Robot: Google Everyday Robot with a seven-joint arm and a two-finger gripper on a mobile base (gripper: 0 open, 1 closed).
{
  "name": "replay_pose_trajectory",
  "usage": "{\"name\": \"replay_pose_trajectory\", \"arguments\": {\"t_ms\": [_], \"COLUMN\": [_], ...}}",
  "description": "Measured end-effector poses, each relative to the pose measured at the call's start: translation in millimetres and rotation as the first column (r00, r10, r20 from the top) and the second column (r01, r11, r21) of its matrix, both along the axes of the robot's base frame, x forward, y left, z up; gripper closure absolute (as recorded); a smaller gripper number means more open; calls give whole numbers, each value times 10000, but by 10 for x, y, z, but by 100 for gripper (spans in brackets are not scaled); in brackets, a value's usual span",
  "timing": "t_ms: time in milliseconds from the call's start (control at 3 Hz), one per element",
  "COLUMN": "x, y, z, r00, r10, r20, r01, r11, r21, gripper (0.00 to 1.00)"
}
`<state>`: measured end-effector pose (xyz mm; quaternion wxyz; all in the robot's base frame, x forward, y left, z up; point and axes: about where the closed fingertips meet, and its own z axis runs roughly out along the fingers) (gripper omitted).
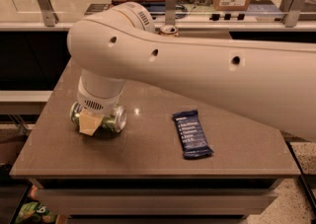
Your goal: Knock green can over
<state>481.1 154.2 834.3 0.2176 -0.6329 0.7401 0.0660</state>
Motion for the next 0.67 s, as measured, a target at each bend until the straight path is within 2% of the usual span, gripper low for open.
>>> {"name": "replay_pose_trajectory", "arguments": {"t_ms": [333,667], "x": [-6,-6], "y": [1,1], "z": [8,8], "r00": [10000,10000], "r10": [8,8], "r20": [19,19], "r01": [-8,-8], "r11": [10000,10000], "r21": [-1,-1], "gripper": [0,0]}}
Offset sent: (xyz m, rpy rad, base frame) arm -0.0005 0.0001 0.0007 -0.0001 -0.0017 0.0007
